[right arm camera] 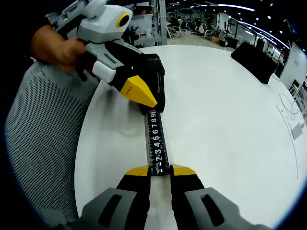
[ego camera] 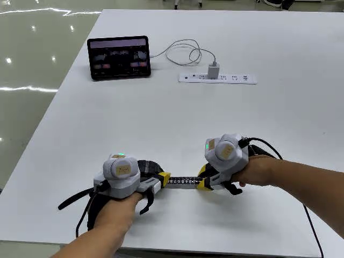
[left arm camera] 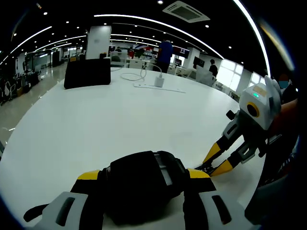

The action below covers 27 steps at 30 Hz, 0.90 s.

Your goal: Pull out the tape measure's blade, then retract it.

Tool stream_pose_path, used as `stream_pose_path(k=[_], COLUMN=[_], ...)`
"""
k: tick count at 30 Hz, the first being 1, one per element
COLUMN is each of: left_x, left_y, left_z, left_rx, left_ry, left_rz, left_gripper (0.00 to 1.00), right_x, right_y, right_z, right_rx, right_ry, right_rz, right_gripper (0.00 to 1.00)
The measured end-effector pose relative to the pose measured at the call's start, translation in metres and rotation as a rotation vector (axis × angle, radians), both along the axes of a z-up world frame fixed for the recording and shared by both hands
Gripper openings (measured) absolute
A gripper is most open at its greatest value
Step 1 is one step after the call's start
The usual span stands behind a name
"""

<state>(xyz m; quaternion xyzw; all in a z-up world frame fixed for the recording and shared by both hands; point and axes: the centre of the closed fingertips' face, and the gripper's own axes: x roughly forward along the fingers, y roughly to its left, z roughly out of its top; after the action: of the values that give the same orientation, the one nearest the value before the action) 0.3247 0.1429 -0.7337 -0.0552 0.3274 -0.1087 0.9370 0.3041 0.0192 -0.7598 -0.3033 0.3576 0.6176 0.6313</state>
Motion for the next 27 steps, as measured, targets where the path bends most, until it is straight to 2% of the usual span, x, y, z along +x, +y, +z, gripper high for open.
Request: stream_pose_path(k=[6,19,24,27], left_x=[0.0,-0.001,-0.002,-0.001], left_y=[0.0,-0.001,-0.001,-0.001], left_z=[0.0,0.0,0.0,0.0], left_rx=[0.005,0.006,0.003,0.004], left_ry=[-0.006,-0.005,-0.003,-0.003], left_rz=[-0.008,-0.012,-0.012,-0.01], left_gripper=[0.63,0.63,0.63,0.63], right_x=[-0.002,-0.002,-0.001,-0.002], right_y=[0.004,0.022,0.026,0.031], right_z=[0.0,0.0,0.0,0.0], right_rx=[0.003,0.02,0.03,0.029], right_ry=[0.016,0.008,0.032,0.027], right_rz=[-0.021,-0.023,-0.043,-0.039], right_gripper=[0.12,0.11,0.11,0.11])
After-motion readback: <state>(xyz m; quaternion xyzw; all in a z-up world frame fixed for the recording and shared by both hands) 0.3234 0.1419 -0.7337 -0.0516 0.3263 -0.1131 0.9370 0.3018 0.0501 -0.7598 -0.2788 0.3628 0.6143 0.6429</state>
